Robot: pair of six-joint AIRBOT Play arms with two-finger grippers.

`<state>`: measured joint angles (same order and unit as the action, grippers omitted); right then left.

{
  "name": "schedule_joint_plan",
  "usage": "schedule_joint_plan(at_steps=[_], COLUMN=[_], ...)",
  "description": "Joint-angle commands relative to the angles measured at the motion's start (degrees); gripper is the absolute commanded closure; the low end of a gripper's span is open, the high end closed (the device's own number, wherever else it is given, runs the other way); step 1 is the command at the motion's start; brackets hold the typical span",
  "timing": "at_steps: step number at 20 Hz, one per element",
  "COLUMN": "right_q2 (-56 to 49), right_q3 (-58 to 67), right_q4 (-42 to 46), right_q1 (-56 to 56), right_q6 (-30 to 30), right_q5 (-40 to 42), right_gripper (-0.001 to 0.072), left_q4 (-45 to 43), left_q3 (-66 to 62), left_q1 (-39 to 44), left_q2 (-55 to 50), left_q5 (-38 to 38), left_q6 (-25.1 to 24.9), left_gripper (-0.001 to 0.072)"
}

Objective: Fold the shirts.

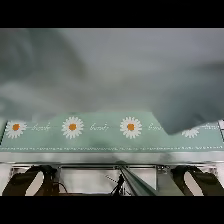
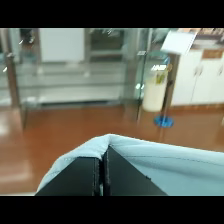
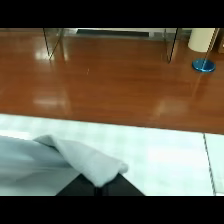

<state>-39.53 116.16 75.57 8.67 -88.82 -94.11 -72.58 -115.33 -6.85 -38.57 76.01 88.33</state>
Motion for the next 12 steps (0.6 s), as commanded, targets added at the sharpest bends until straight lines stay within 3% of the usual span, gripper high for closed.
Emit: schedule_joint_plan(at_steps=[1,4,6,12], right_q2=[2.8,3.4,3.5,-1.5], right_q3=[-0.7,-6.5,-13.2,-41.3], right_q4=[-2.7,-7.4,-8.9,-9.0], right_q1=[0.0,0.0,0.0,0.0], right_q6=[-0.6,-0.4,0.6,5.7], right_q5=[-6.8,-9.2,-8.6,10.1], right_gripper=[0.0690,0.0691,0.0691,0.0691], left_q4=[-2.3,-2.3,-2.3,-1.1], left_q3=[0.9,7.0,13.4,38.8], left_q1=[0.0,0.0,0.0,0.1], left_q2=[3.3,3.9,3.9,-2.8], left_q5=[14.7,21.5,21.5,4.2], left_q6=[0.8,1.6,1.4,1.6], left_gripper=[0.0687,0.0687,0.0686,0.0686])
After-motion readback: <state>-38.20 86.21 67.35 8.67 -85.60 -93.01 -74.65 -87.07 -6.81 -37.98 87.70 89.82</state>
